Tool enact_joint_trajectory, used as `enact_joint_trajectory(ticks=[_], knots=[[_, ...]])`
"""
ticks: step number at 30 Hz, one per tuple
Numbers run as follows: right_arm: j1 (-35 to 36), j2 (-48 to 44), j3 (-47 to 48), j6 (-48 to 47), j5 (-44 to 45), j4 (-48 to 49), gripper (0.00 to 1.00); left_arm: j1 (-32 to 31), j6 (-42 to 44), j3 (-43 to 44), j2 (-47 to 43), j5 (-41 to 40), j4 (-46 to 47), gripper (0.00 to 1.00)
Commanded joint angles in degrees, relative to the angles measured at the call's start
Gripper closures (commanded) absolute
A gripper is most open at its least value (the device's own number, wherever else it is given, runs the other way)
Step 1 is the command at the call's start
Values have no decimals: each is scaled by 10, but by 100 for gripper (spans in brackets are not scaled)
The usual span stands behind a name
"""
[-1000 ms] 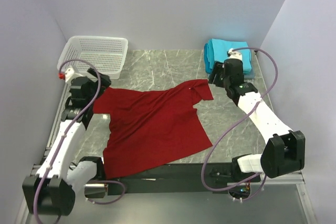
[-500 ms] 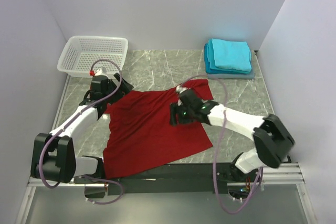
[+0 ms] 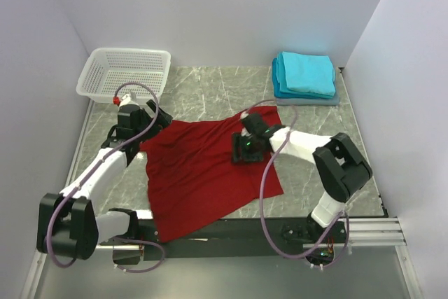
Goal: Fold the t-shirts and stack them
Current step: Flatten the tshirt out
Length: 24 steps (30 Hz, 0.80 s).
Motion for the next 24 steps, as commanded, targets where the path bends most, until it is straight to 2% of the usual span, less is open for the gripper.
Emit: enact_joint_trajectory(ticks=[1, 3, 4, 5, 8, 13, 18, 24], knots=[[-95, 16, -22, -17, 83, -87, 30, 0, 20, 0, -36, -15, -20, 1], [-164, 14, -9, -32, 82, -96, 29, 0, 14, -7, -55, -9, -23, 1], [-191, 17, -2, -35, 41, -88, 29, 0, 13, -10, -61, -9, -24, 0], [-233, 24, 7, -35, 39, -92, 29, 0, 13, -14, -73, -9, -24, 0], [-297, 68, 66, -48, 66, -136, 28, 0, 14, -11, -95, 5, -47, 1], [-393, 137, 160, -50, 97, -170, 27, 0, 3, -17, -127, -22, -79, 1], [-427, 181, 267, -43, 153, -186, 27, 0, -14, -40, -131, -27, -91, 1], [-440, 121, 294, -38, 222, -187, 26, 5, -40, -47, -107, -101, -159, 1]])
